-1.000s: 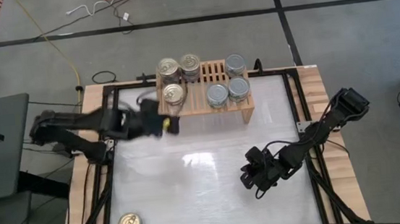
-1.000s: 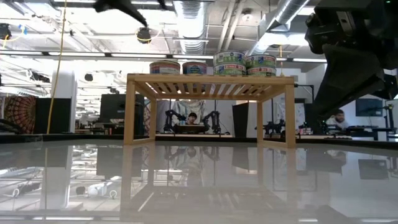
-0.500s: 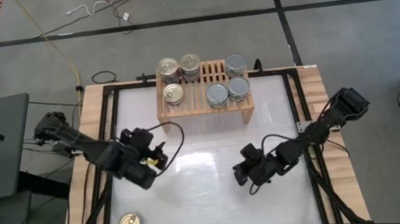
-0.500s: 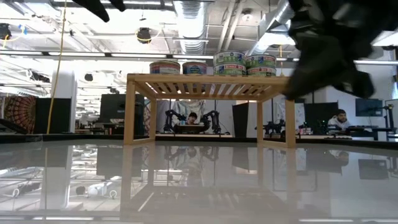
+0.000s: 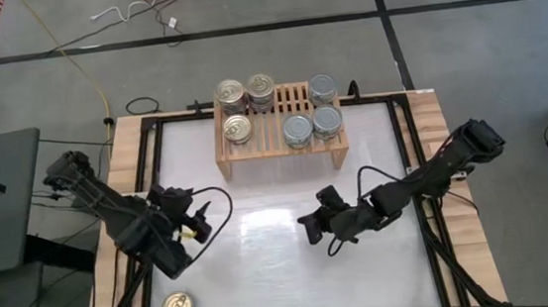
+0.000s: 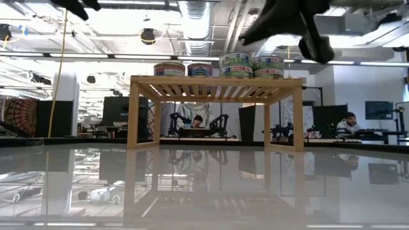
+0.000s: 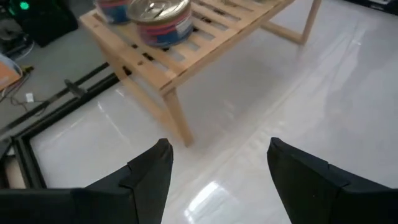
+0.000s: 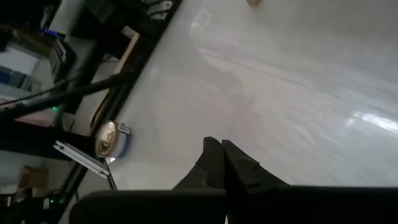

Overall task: Stack canned seafood by type on shelf
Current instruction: Stack the blue-pink tuna can on top of the other blue-pink tuna can on the shelf

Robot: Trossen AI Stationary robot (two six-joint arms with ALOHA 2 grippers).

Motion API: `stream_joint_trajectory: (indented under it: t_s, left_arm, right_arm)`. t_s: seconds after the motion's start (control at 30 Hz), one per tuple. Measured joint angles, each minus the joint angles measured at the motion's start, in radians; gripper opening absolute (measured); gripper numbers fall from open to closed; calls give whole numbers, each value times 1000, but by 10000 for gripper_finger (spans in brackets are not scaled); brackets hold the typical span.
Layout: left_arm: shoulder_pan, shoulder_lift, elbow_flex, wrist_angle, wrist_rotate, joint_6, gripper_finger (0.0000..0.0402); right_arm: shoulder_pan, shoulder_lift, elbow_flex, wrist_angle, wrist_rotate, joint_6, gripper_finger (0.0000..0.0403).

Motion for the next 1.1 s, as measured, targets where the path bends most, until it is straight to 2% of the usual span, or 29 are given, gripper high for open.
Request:
stream_joint_trajectory:
  t_s: [0.2,0.37,0.43,0.6,0.67,0.8,0.97,1.1]
  left_arm:
    - [-30,-12,-101,1,1,-105,251]
    - [-52,-12,-171,11,61,-195,251]
    - [-56,-12,-184,21,144,-191,251]
    - [-55,-12,-189,35,431,-129,251]
    - [-56,-12,-189,59,537,-53,251]
    - [-67,-6,-189,200,764,199,251]
    - [-111,36,-189,353,882,362,251]
    - [-144,89,-189,334,970,292,251]
  right_arm:
    - [9,33,87,-123,18,64,20]
    - [32,172,212,-246,-32,110,16]
    - [37,241,270,-280,-89,111,18]
    - [36,375,397,-382,-200,129,28]
    - [34,413,429,-406,-228,122,29]
    - [34,454,464,-412,-246,120,29]
    - [35,459,469,-408,-247,120,29]
    - [37,459,469,-408,-247,120,30]
